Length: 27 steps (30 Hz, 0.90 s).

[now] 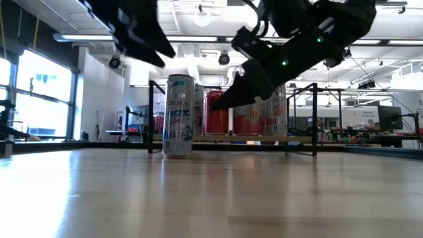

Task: Place canned beverage on shelf
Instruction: Put the white and blue soda can on the shelf aligned with the other white and blue soda can

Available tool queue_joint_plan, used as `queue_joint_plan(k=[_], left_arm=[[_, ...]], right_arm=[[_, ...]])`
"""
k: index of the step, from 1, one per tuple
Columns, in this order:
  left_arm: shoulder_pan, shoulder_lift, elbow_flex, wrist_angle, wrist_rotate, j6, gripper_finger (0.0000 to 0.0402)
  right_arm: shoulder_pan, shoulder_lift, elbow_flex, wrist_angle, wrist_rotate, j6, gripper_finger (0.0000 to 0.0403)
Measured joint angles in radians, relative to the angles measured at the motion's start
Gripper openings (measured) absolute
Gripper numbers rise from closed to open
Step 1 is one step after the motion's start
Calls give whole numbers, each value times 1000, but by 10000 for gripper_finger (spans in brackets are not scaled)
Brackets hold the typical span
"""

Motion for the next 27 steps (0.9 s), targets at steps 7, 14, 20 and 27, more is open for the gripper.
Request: queue_joint_plan(k=[7, 14, 20, 27], left_arm=[[53, 102, 0, 51, -32, 10, 350], [81, 119, 0, 84, -50, 26, 351], [86, 116, 0, 103, -77, 59, 351], [128, 148, 0, 145, -6, 120, 351]], right_arm=[[16, -66, -96, 106, 43, 18, 0], [17, -85, -141, 160, 37, 19, 0], [25, -89, -144, 165, 33, 22, 0], [24, -89, -144, 182, 23, 20, 0]])
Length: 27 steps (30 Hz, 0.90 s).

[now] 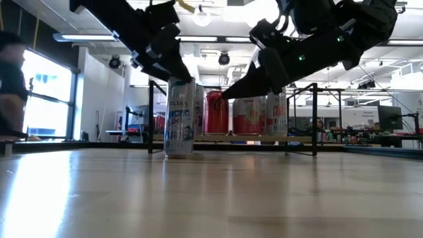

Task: Place canned beverage on shelf
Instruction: Put the white and blue soda can on the shelf aligned with the other white and blue soda can

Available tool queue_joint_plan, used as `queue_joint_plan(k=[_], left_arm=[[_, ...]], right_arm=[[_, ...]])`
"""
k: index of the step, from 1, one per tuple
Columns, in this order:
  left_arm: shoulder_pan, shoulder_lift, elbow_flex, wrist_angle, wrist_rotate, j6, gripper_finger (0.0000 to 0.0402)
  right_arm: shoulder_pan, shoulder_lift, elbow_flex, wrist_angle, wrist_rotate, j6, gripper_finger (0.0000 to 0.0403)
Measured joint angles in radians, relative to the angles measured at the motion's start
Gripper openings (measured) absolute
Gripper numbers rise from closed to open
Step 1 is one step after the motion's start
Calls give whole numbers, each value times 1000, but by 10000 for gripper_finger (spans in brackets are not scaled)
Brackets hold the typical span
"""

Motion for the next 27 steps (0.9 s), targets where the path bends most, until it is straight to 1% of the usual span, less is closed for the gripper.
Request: queue_joint_plan(k=[4, 9, 12, 18, 23, 27], left_arm=[[18, 16, 0, 72, 5, 48, 351], [25, 17, 0, 77, 7, 56, 351], [25, 17, 0, 74, 7, 41, 343], [41, 17, 0, 55, 40, 40, 293], [43, 17, 0, 57, 35, 54, 242], [49, 17, 0, 60, 33, 71, 238]], right_arm=[[0, 0, 0, 0, -4, 6, 0], [0, 0, 0, 0, -5, 6, 0], [0, 0, 0, 0, -5, 6, 0], [0, 0, 0, 1, -6, 6, 0], [0, 0, 0, 9, -7, 6, 0], [0, 0, 0, 9, -7, 6, 0]])
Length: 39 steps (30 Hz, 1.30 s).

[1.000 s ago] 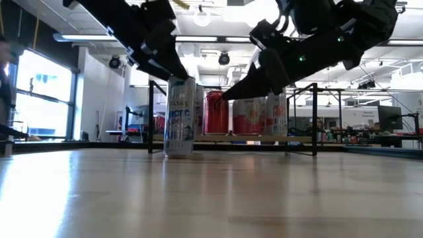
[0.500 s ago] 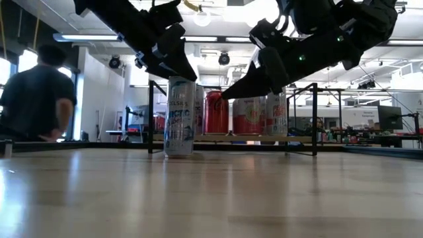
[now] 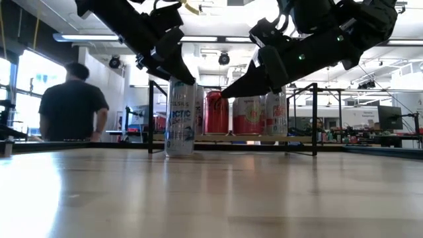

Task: Place canned beverage on shelf
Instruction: Put the white and blue soda can on the shelf aligned with the other white and blue soda can

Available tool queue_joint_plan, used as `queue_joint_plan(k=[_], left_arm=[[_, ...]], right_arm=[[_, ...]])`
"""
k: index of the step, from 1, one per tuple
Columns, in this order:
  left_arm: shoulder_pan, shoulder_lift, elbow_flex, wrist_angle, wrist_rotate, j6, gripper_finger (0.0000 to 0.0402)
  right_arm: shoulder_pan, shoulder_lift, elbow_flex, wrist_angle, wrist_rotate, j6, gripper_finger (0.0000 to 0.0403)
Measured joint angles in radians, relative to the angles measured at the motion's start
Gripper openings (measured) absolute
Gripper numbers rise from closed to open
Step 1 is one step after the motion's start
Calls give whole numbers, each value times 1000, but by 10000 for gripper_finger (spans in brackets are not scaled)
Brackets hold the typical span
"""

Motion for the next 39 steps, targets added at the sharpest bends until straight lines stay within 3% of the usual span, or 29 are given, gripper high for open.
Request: queue_joint_plan(k=[11, 19, 27, 39], left_arm=[[56, -23, 77, -17, 15, 77, 238], [180, -96, 141, -110, 98, 143, 238], [364, -84, 141, -71, 250, 194, 238], [491, -60, 143, -9, 359, 222, 238]], right_arm=[[0, 0, 0, -2, -4, 0, 0], [0, 0, 1, -2, -31, 0, 0], [0, 0, 1, -2, -31, 0, 0], [0, 0, 1, -2, -31, 0, 0]])
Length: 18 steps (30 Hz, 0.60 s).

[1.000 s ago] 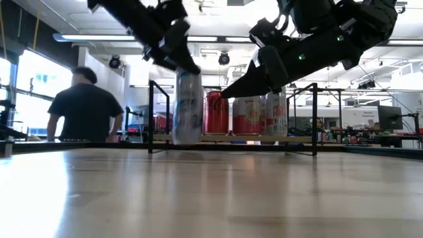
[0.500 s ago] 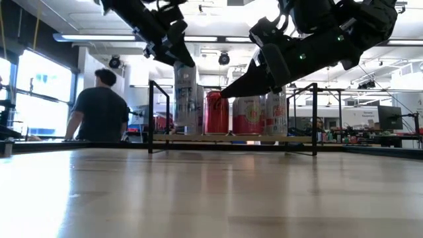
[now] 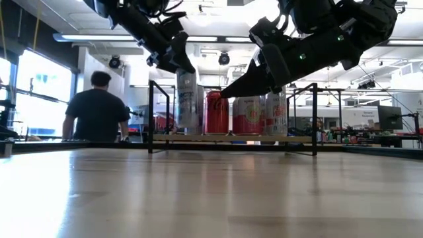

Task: Place canned beverage on shelf
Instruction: Put the white and blue soda can on the shelf aligned with the other white and blue soda can

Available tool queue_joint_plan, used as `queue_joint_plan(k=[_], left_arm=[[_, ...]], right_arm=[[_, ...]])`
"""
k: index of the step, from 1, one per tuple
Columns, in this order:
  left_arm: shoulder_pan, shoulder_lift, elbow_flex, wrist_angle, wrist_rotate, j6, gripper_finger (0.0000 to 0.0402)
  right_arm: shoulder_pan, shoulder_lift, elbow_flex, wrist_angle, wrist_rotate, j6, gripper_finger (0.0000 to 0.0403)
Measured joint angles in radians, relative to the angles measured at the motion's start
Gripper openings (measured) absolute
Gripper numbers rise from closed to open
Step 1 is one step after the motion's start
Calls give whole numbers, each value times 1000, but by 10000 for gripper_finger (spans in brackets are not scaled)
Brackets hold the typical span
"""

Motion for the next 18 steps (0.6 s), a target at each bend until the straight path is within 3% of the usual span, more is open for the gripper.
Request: queue_joint_plan(k=[18], left_arm=[[54, 60, 0, 64, -15, 43, 238]], right_arm=[[0, 0, 0, 7, -2, 0, 0]])
